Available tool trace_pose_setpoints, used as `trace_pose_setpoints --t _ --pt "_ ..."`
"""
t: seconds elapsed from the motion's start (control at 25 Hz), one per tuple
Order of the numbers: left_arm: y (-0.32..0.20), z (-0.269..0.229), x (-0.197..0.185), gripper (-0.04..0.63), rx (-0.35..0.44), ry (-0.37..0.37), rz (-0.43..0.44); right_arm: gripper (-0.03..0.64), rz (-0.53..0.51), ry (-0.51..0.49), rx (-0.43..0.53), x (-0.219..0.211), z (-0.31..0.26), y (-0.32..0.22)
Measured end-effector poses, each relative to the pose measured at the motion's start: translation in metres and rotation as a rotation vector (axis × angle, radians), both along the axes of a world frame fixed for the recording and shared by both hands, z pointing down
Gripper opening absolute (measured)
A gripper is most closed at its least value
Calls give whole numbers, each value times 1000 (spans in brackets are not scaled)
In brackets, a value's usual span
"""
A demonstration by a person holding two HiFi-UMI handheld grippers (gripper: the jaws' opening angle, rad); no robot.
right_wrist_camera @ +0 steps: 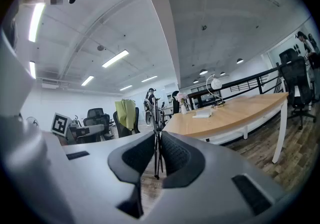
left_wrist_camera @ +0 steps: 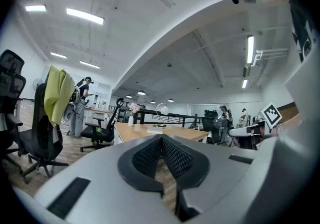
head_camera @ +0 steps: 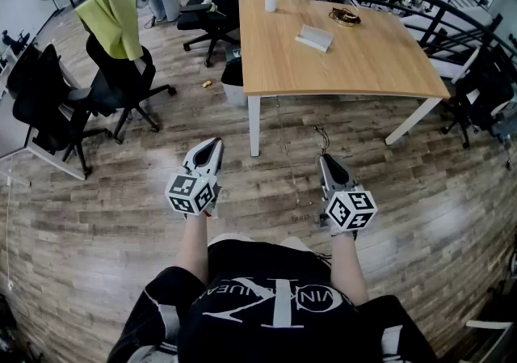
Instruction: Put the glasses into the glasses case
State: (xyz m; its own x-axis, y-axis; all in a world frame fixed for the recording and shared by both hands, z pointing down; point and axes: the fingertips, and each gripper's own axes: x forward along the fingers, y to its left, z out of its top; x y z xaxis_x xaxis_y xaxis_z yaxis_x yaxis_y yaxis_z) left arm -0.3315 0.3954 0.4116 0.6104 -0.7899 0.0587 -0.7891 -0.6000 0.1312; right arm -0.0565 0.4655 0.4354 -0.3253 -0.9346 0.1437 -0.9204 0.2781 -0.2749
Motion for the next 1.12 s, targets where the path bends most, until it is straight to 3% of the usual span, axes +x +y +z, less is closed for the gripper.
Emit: trace_pose_setpoints --t 0.32,0.56,0.92,1.12 --pt "-7 -1 21 15 20 -49 -18 52 17 31 -13 19 3 -8" --pt "-16 4 29 17 15 -41 -9 54 27 -10 -12 25 9 -15" --pt "-82 6 64 17 -3 -23 26 54 40 -11 -9 49 3 -56" --pt "-123 4 101 17 -4 -6 98 54 46 -21 12 69 1 -88"
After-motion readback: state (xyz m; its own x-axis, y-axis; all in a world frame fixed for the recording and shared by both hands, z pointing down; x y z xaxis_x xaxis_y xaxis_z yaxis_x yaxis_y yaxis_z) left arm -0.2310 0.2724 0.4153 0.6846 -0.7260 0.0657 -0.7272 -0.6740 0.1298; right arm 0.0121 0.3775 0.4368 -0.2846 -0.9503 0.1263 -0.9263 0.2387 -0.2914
